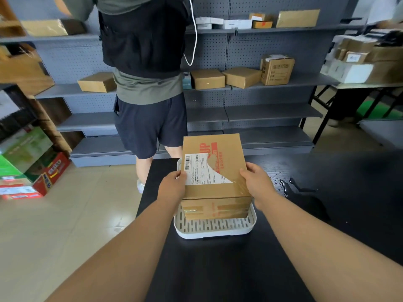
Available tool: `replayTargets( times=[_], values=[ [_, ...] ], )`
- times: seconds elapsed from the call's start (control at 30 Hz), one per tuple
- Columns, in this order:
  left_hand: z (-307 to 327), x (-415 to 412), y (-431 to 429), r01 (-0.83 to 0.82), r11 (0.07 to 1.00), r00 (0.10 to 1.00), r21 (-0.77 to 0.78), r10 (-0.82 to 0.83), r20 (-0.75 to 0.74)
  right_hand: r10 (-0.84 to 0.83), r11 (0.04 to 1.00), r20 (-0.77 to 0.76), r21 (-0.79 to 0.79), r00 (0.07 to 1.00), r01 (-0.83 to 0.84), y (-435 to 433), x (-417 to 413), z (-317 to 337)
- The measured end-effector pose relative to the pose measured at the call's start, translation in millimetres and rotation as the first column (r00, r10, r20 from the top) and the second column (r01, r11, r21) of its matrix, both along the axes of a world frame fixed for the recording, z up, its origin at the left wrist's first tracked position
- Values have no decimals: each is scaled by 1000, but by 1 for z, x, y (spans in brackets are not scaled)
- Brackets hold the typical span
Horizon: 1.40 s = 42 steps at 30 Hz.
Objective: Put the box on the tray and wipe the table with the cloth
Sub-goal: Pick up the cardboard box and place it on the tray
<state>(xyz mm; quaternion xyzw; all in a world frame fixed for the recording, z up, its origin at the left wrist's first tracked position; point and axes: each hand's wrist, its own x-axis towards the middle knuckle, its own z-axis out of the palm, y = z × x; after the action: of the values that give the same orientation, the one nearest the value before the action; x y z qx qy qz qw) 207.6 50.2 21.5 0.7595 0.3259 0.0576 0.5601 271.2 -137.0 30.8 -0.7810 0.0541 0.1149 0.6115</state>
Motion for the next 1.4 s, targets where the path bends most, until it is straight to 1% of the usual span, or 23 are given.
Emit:
replayTargets(
  times=[0.3, 0.4, 0.77, 1.13, 1.4],
  values=[
    [-26, 41, 13, -19, 1000, 997, 7, 20, -78, 41, 993, -79, -108, 996, -49, 13, 42, -23],
    [-34, 48, 18, -20, 999, 994, 26, 22, -103, 56, 992, -102, -103, 993, -67, 18, 49, -31],
    [-37, 73, 24, -30, 992, 993, 126, 44, -110, 51, 989, -97, -134, 994, -63, 27, 73, -33],
    [-33, 82, 24, -22, 992, 987, 122, 41, -156, 117, 968, -77, -214, 990, -131, 26, 86, -30],
    [-30, 83, 24, -27, 996, 989, 88, 40, -144, 142, 966, -80, -206, 987, -156, 25, 89, -30]
  ],
)
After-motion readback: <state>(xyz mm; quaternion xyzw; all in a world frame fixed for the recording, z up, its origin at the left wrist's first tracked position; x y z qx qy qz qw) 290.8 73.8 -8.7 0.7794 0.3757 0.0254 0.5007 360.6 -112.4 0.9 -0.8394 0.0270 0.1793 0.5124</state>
